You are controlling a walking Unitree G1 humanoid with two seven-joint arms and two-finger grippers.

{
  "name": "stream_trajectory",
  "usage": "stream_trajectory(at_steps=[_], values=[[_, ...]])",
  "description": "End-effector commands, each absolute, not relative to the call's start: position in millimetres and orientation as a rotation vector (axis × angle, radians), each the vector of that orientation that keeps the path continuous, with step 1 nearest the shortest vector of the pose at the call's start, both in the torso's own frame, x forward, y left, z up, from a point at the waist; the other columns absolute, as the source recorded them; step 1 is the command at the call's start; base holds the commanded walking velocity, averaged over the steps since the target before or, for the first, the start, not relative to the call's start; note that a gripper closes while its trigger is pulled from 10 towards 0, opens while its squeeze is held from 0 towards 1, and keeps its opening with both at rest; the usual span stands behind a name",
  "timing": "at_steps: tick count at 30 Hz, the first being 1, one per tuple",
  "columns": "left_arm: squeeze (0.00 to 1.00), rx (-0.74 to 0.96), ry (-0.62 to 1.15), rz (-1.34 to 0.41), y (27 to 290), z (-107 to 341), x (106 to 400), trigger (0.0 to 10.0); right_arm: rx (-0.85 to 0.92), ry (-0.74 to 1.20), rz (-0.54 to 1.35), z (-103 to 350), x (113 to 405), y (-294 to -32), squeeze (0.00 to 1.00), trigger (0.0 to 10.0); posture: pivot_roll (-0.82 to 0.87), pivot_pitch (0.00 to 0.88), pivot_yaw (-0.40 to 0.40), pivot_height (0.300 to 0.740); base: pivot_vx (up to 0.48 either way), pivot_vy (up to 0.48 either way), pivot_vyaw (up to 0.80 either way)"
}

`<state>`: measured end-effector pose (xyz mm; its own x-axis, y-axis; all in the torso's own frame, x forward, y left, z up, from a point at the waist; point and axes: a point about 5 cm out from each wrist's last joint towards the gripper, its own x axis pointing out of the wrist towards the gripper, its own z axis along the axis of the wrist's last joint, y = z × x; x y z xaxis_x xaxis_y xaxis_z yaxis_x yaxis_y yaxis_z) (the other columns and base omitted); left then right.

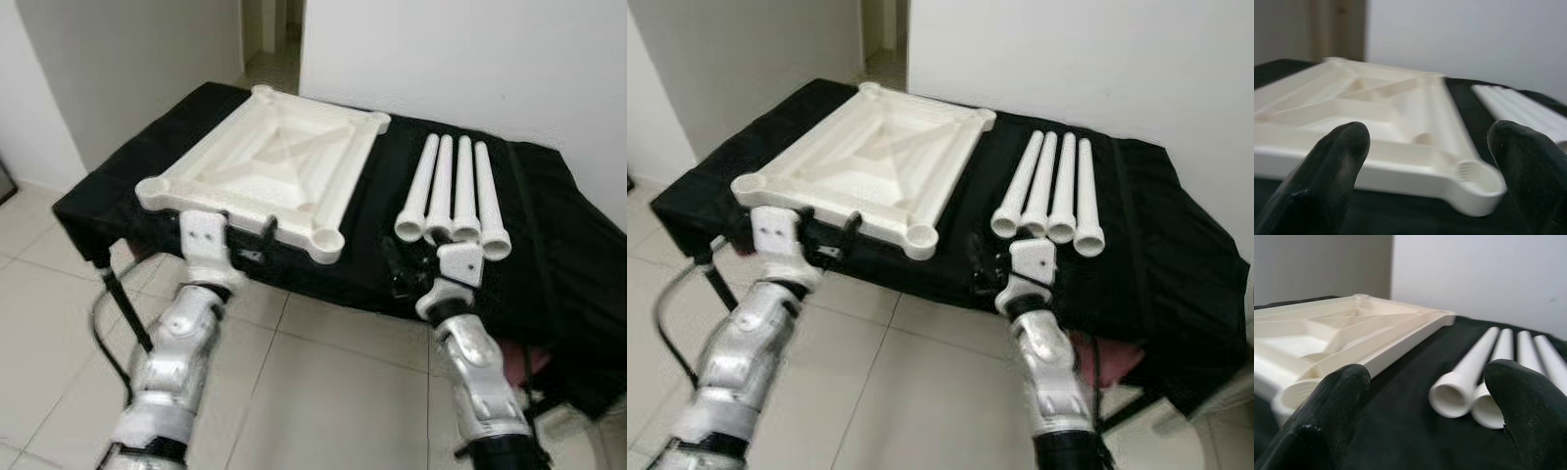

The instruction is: Building children table

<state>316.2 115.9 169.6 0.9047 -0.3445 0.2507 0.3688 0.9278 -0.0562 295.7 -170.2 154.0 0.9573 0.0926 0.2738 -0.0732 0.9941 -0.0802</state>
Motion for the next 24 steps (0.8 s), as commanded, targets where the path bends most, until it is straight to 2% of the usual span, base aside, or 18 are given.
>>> stream_trajectory(at_steps=[1,21,24], values=[[0.0,-0.072,-0.26,-0.359,122.0,175.1,319.4,10.0,-0.054,-0.295,0.092,157.2,296.9,-166.3,0.0,10.0,0.07,0.055,-0.057,0.74,0.266,0.0,0.0],[0.0,-0.066,-0.269,-0.392,115.3,179.1,324.2,10.0,-0.059,-0.297,0.084,158.4,298.7,-166.8,0.0,10.0,0.07,0.06,-0.045,0.74,0.269,0.0,0.0],[0.0,-0.056,-0.241,-0.376,116.7,177.9,326.8,10.0,-0.08,-0.311,0.084,162.3,302.5,-167.5,0.0,10.0,0.08,0.054,-0.02,0.74,0.0,0.0,0.0]])
